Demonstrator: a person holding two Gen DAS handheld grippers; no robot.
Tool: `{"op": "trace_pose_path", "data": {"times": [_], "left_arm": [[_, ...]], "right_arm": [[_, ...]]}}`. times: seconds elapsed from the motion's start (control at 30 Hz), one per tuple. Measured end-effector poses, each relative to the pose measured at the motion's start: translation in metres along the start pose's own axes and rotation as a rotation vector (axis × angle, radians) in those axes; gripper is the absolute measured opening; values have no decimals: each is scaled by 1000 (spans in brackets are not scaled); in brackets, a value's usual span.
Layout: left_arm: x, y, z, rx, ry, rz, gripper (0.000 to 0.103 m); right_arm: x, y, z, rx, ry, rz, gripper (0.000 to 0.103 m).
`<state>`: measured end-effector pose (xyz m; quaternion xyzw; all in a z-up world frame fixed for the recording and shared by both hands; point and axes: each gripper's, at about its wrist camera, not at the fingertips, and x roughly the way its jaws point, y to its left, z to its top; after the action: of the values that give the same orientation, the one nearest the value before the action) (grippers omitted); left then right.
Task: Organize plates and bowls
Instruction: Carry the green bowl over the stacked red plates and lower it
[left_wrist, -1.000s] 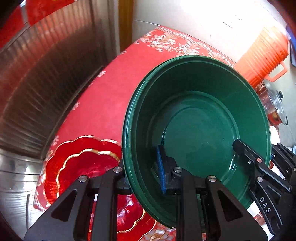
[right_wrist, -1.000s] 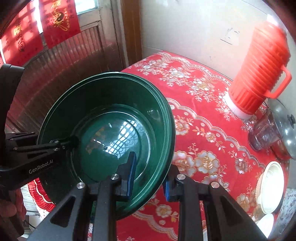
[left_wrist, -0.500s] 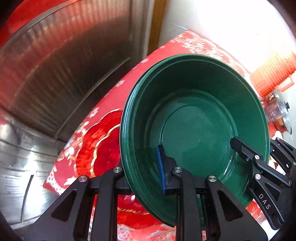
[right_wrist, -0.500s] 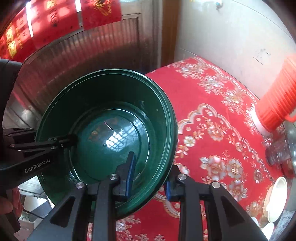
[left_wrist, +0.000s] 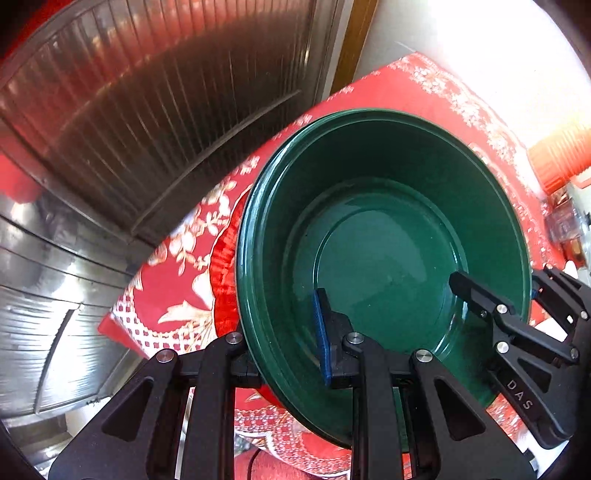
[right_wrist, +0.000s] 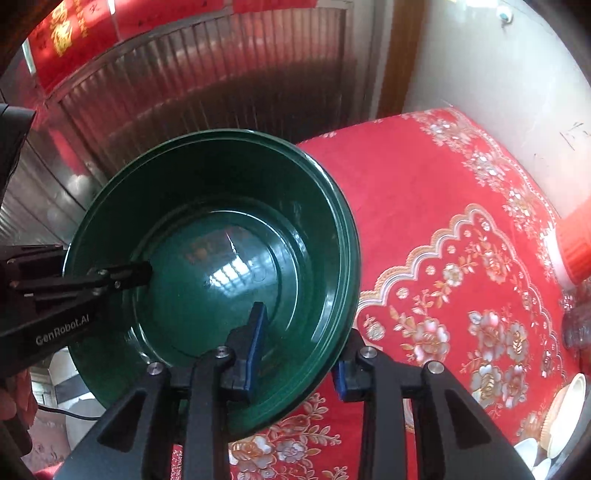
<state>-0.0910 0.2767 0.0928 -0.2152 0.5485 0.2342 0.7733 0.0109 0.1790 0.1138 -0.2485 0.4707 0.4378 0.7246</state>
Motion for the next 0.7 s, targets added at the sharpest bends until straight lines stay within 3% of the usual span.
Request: {"op": "trace_pose_path", "data": {"times": [0.23, 0.57, 0.7], "left_arm": [[17, 0, -4, -8, 31, 22, 20], [25, 1, -8, -3, 15, 16, 20], [23, 6, -9, -10, -8, -8, 27]], "right_arm": [[19, 8, -5, -15, 45, -11, 32], [28, 13, -1, 7, 73, 0, 33], [26, 6, 0, 17, 63, 6, 36]]}}
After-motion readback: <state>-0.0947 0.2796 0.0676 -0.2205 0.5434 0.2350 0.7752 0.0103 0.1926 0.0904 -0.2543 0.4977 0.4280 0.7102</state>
